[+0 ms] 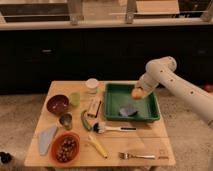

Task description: Place apple in paper cup

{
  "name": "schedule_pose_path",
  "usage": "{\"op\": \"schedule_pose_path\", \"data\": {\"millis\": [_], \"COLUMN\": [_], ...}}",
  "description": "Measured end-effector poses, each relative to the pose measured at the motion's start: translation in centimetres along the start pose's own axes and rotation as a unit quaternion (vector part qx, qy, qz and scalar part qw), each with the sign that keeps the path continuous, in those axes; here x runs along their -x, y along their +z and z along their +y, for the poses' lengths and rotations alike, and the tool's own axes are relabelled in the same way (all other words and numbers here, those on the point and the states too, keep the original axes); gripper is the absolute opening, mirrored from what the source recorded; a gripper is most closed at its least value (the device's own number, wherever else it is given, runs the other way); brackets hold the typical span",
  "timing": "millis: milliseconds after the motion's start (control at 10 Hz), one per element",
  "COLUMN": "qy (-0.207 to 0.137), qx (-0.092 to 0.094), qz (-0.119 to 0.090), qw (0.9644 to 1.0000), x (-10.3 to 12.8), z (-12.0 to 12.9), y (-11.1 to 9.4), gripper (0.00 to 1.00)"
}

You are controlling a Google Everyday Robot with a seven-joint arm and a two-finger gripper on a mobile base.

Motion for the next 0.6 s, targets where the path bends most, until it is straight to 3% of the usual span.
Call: {"op": "schedule_pose_path", "data": {"millis": [100, 600], "qy": [-0.001, -0.018], "qx": [-0.004, -0.021], "qz": [0.0, 0.0], "qw": [1.0, 0.9996], "x": [0.1, 0.1], "z": [-0.7, -1.8], "y": [0.1, -0.8], "gripper": [0.34, 0.05]}}
